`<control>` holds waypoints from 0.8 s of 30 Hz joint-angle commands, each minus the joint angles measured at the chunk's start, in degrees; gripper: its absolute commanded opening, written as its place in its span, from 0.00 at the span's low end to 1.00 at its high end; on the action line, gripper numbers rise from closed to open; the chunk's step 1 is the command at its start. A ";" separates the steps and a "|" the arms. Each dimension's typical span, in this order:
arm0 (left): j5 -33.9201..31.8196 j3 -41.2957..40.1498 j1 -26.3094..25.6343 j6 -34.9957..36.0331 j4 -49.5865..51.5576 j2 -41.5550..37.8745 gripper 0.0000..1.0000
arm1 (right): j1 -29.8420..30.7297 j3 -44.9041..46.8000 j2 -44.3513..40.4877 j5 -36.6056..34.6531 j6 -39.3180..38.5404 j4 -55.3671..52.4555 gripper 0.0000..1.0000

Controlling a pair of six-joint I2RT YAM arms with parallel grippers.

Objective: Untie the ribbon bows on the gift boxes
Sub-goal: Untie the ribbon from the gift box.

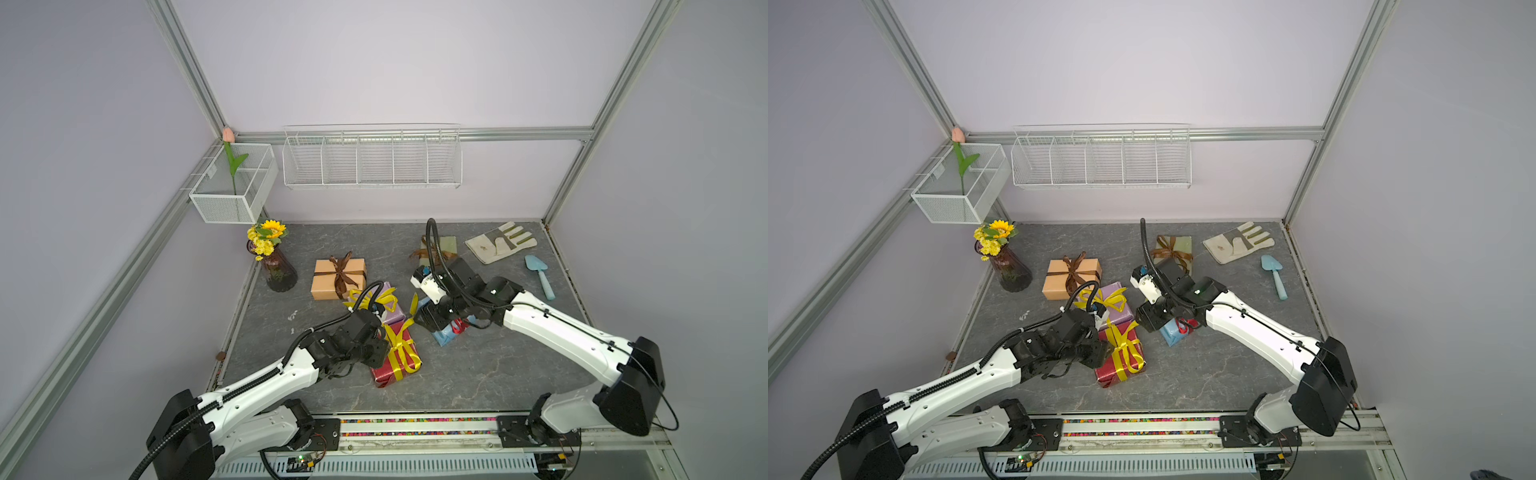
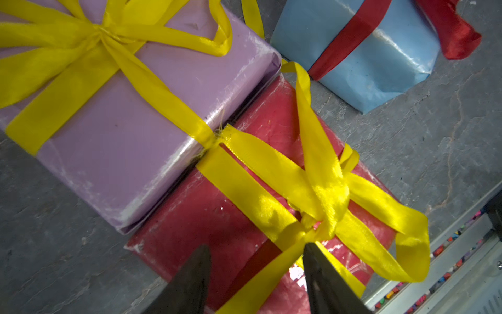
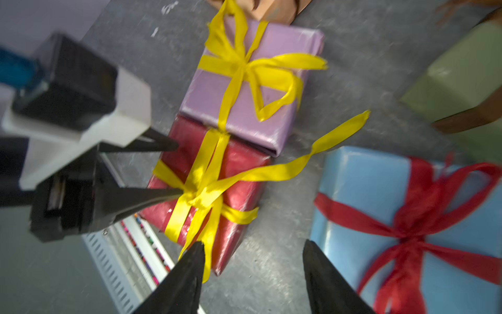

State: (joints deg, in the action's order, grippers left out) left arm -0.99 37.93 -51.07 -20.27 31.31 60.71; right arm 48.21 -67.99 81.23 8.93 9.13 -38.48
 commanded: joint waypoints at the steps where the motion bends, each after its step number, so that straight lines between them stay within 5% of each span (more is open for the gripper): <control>1: 1.98 1.55 -0.17 1.49 -1.13 -0.04 0.55 | 1.03 5.94 -2.61 6.14 4.26 3.71 0.58; 24: 3.93 -0.67 -0.95 0.85 -3.26 2.51 0.40 | 1.63 16.02 2.13 9.93 11.61 18.13 0.55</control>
State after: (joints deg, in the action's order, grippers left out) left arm 2.92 37.93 -51.55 -18.81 28.34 63.18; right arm 49.60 -53.06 82.76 17.69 19.42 -22.96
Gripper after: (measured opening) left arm 0.409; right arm 0.546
